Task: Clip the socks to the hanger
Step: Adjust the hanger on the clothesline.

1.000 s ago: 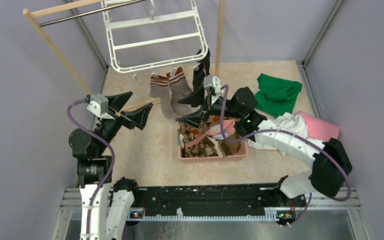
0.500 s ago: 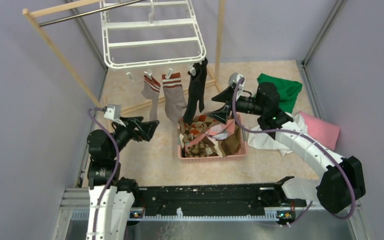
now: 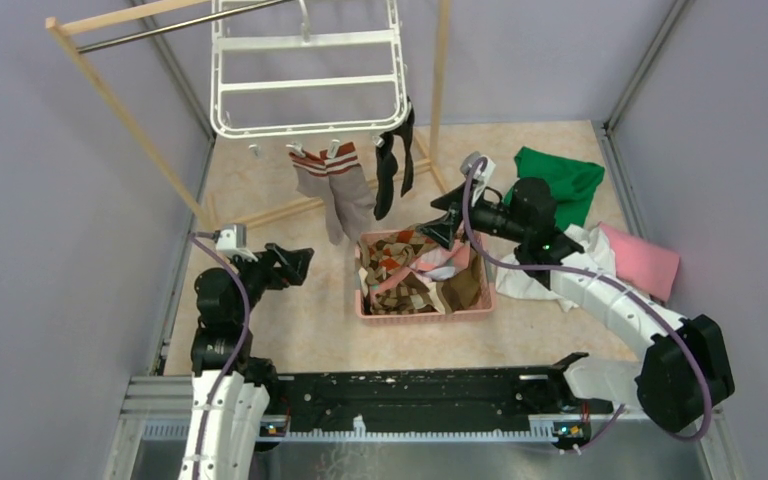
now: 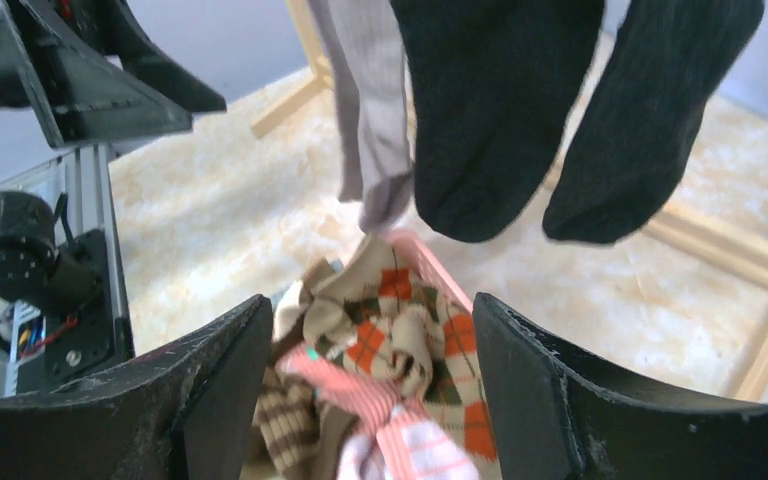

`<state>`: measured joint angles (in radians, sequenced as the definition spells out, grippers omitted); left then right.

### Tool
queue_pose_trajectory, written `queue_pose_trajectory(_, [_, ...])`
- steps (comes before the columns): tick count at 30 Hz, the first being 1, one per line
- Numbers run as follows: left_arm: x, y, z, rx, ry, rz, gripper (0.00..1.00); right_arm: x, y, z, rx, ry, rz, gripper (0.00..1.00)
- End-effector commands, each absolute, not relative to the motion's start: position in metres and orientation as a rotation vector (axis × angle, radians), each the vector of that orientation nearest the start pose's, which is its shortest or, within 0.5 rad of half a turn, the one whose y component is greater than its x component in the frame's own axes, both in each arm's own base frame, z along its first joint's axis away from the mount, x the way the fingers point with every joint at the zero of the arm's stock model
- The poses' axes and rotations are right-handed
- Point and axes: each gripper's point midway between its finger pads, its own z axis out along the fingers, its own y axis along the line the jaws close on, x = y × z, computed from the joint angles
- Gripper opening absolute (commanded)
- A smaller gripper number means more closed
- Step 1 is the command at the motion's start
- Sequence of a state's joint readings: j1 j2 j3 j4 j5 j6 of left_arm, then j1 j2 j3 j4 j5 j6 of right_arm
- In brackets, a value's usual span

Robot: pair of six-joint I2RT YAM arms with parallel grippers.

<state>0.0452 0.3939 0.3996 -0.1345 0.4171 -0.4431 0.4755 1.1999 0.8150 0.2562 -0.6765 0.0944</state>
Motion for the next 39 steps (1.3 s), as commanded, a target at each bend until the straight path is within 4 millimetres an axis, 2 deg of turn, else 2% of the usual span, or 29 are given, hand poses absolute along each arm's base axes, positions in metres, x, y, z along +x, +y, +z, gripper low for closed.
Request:
queue_pose_trajectory(1, [0.254, -0.064, 0.229, -0.123, 1.617, -0.573, 0.97, 0.291, 0.296, 0.306, -0.724, 1.401, 0.939, 0.72])
queue_pose_trajectory(4, [0.254, -0.059, 0.233, -0.14, 1.604, -0.547, 0.97, 0.3, 0.312, 0.317, -0.633, 1.395, 0.953, 0.69])
queue_pose_trajectory(7, [0.25, -0.05, 0.24, -0.178, 1.597, -0.504, 0.99, 0.301, 0.331, 0.334, -0.624, 1.341, 0.93, 0.69])
queue_pose_trajectory(9, [0.246, -0.048, 0.244, -0.185, 1.587, -0.488, 0.99, 0.29, 0.348, 0.342, -0.649, 1.303, 0.934, 0.69])
queue_pose_trajectory(13, [0.234, -0.047, 0.251, -0.193, 1.541, -0.491, 0.99, 0.27, 0.369, 0.348, -0.661, 1.259, 0.921, 0.69])
queue_pose_trajectory(18, [0.214, -0.048, 0.26, -0.217, 1.484, -0.522, 0.99, 0.26, 0.381, 0.348, -0.598, 1.27, 0.875, 0.69])
queue_pose_trajectory(22, [0.199, -0.048, 0.267, -0.223, 1.465, -0.522, 0.98, 0.269, 0.389, 0.348, -0.503, 1.314, 0.889, 0.67])
queue_pose_trajectory(27, [0.193, -0.056, 0.282, -0.176, 1.431, -0.561, 0.98, 0.297, 0.398, 0.343, -0.402, 1.365, 0.822, 0.65])
queue_pose_trajectory(32, [0.191, -0.057, 0.289, -0.188, 1.412, -0.585, 0.98, 0.321, 0.394, 0.334, -0.301, 1.425, 0.765, 0.61])
queue_pose_trajectory(37, [0.191, -0.054, 0.288, -0.198, 1.417, -0.567, 0.98, 0.35, 0.38, 0.33, -0.236, 1.428, 0.719, 0.47])
queue_pose_trajectory(39, [0.192, -0.053, 0.288, -0.194, 1.412, -0.558, 0.98, 0.361, 0.372, 0.334, -0.218, 1.421, 0.703, 0.35])
